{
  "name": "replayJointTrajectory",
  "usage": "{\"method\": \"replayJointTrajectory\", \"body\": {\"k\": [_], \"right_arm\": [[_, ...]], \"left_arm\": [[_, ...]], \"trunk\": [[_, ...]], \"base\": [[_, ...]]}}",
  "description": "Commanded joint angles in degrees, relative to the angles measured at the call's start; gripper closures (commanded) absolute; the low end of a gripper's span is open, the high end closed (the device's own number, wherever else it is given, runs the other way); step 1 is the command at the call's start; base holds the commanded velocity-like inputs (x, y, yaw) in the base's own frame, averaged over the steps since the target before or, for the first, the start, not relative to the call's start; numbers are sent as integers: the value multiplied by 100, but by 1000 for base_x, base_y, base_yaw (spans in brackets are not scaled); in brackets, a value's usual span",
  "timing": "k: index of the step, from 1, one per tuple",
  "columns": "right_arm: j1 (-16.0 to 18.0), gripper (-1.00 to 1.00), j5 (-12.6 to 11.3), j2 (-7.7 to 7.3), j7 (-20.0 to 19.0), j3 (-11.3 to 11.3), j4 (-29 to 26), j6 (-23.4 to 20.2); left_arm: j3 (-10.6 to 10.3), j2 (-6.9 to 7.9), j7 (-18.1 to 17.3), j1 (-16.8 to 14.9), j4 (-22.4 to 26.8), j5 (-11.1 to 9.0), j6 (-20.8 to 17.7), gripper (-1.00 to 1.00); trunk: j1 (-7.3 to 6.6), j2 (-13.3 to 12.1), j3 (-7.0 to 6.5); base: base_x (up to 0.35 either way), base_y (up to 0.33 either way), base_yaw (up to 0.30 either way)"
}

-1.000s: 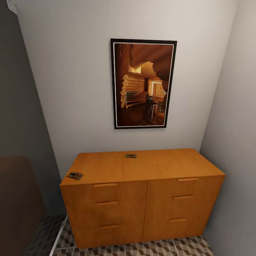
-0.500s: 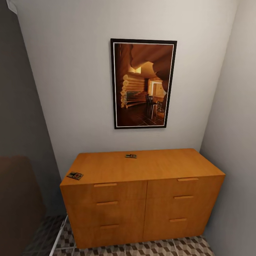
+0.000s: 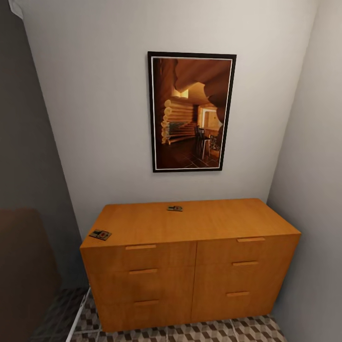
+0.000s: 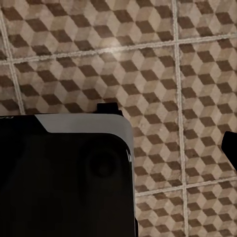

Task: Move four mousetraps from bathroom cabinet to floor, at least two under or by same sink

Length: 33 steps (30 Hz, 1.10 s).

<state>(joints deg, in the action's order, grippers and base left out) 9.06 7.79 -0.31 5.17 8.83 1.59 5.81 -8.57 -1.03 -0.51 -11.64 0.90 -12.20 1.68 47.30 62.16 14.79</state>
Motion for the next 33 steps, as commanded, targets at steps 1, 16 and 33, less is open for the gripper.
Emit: {"method": "replayJointTrajectory", "body": {"k": [1, 16, 33], "right_arm": [[8, -100, 59, -2, 19, 49, 17, 32], [8, -100, 47, -2, 71, 47, 17, 20], [2, -100, 240, 6, 25, 40, -958, -1065]], "left_arm": [[-49, -1, -6, -5, -8, -60, 17, -100], [-87, 9, -52, -4, -20, -16, -47, -100], [-164, 31, -79, -13, 1200, 66, -1009, -100]], "trunk": [[0, 5, 7], [0, 5, 7], [0, 5, 7]], "base": [[0, 0, 0], [0, 0, 0], [0, 0, 0]]}}
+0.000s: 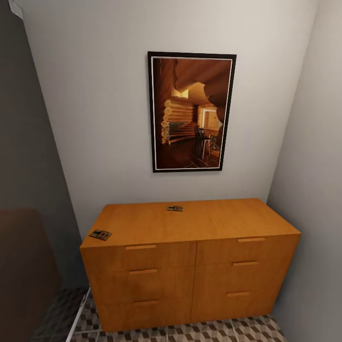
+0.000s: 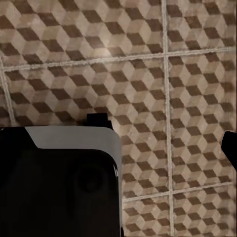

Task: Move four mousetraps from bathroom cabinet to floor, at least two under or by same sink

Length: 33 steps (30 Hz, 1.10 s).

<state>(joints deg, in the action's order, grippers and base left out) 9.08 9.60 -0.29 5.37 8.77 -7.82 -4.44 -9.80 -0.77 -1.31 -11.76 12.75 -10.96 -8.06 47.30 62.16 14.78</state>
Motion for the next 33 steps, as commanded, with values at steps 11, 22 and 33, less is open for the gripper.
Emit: {"method": "replayJointTrajectory", "body": {"k": [11, 22, 33], "right_arm": [[-2, -100, 157, 73, -22, 24, -4769, -3378], [-13, -100, 148, 68, -27, -279, -7007, -4812], [1005, -100, 124, 94, -25, -576, -7661, -5556]], "left_arm": [[-48, 61, 5, -2, 3510, 7, -2538, -100], [-48, 13, 4, -6, 6198, 279, -4268, -100], [-50, -252, -16, -298, 7227, 364, -5146, -100]], "trunk": [[0, 5, 8], [0, 5, 8], [0, 5, 8]], "base": [[0, 0, 0], [0, 0, 0], [0, 0, 0]]}}
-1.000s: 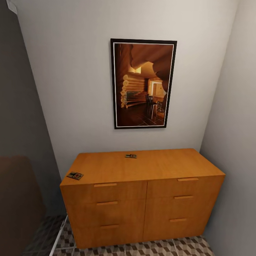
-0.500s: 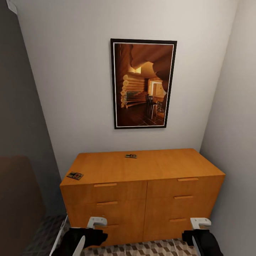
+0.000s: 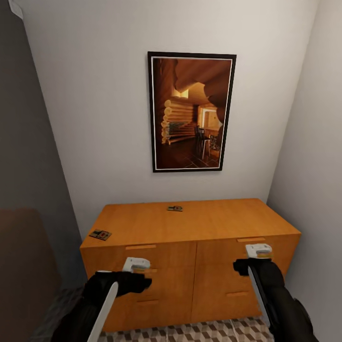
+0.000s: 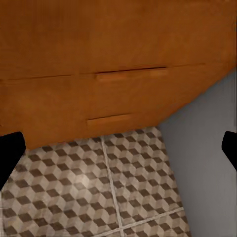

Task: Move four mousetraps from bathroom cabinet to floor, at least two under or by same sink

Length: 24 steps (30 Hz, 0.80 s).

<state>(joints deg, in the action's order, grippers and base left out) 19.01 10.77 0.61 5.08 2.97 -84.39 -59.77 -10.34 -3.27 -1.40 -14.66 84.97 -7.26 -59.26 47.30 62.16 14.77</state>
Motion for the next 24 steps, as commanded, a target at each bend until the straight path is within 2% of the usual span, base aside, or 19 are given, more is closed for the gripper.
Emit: {"method": "replayJointTrajectory", "body": {"k": [1, 2, 6, 7, 12, 15, 18, 19, 24], "right_arm": [[156, -100, 0, 16, 4, -1, -5, -23], [456, -100, -8, 70, 3, -10, 5, -23], [1038, -100, -16, 282, 11, -19, 56, -23], [1318, -100, -10, 400, 23, -21, 123, -23], [2043, -100, 5, 659, 51, -23, 462, -23], [2485, -100, 6, 766, 70, -24, 837, -23], [2917, -100, 12, 828, 88, -23, 1370, -23], [3193, -100, 24, 856, 95, -20, 1804, -23], [3807, -100, 33, 923, 106, -17, 2993, -23]], "left_arm": [[4, -29, -7, -117, 15, -8, -38, -100], [5, -83, -11, -381, 21, -31, -57, -100], [5, -186, -18, -993, -8, -72, -74, -100], [6, -239, -21, -1308, -36, -87, -74, -100], [6, -407, -25, -2111, -195, -115, -74, -100], [6, -473, -27, -2617, -493, -125, -74, -100], [14, -506, -31, -3140, -1032, -142, -74, -100], [30, -509, -33, -3509, -1530, -179, -74, -100], [72, -427, -66, -4520, -3172, -424, -74, -100]], "trunk": [[1, 6, 9], [1, 6, 9], [1, 6, 9], [1, 6, 9], [1, 6, 9], [1, 6, 9], [1, 6, 9], [1, 6, 9], [1, 6, 9]], "base": [[0, 0, 0], [0, 0, 0], [0, 0, 0], [0, 0, 0], [0, 0, 0], [0, 0, 0], [0, 0, 0], [0, 0, 0], [0, 0, 0]]}}
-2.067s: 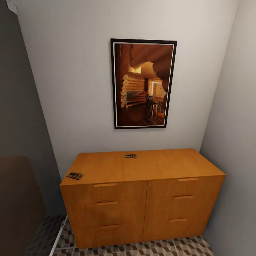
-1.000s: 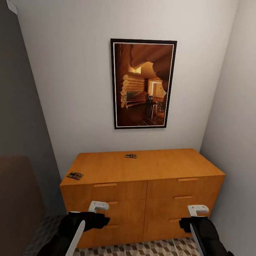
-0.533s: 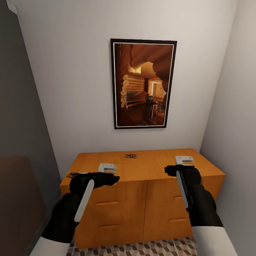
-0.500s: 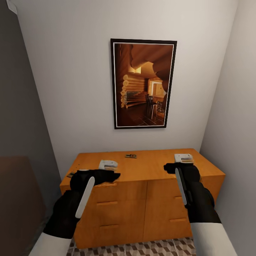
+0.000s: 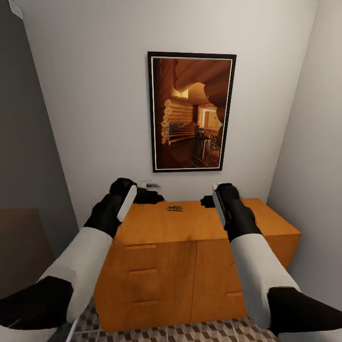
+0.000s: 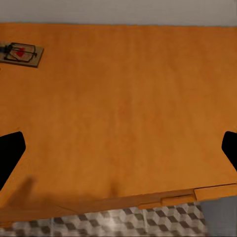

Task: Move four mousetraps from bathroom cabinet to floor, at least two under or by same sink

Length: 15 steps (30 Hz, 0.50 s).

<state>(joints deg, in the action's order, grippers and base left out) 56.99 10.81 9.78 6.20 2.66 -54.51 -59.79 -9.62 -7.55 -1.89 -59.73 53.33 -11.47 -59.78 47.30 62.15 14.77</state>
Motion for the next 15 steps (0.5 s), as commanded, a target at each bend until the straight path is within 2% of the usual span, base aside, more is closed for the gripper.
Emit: {"method": "replayJointTrajectory", "body": {"k": [1, 4, 6, 7, 8, 9, 11, 14, 15], "right_arm": [[385, -100, 24, 22, 23, 18, 945, -21], [585, -100, 18, 22, 76, 25, 1561, 17], [668, -100, 18, 22, 119, 28, 1869, 244], [720, -100, 18, 22, 165, 33, 2083, 427], [739, -100, 18, 22, 186, 36, 2159, 498], [766, -100, 15, 22, 223, 43, 2268, 603], [783, -100, 12, 22, 249, 49, 2338, 675], [798, -100, 8, 22, 271, 58, 2399, 737], [798, -100, 8, 22, 271, 58, 2399, 737]], "left_arm": [[23, 229, -147, -803, -1456, -261, -16, -100], [27, 471, -367, -1251, -2299, -380, 20, -100], [9, 636, -588, -1438, -2636, -419, 65, -100], [-30, 796, -846, -1558, -2840, -439, 132, -100], [-58, 875, -980, -1600, -2910, -441, 169, -100], [-140, 1039, -1238, -1661, -3007, -436, 252, -100], [-249, 1198, -1469, -1701, -3069, -421, 343, -100], [-433, 1398, -1723, -1735, -3119, -402, 472, -100], [-433, 1398, -1723, -1735, -3119, -402, 472, -100]], "trunk": [[0, 6, 9], [0, 6, 9], [0, 6, 9], [0, 6, 9], [0, 6, 9], [0, 6, 9], [0, 6, 9], [0, 6, 9], [0, 6, 9]], "base": [[0, 0, 0], [0, 0, 0], [0, 0, 0], [0, 0, 0], [0, 0, 0], [0, 0, 0], [0, 0, 0], [0, 0, 0], [0, 0, 0]]}}
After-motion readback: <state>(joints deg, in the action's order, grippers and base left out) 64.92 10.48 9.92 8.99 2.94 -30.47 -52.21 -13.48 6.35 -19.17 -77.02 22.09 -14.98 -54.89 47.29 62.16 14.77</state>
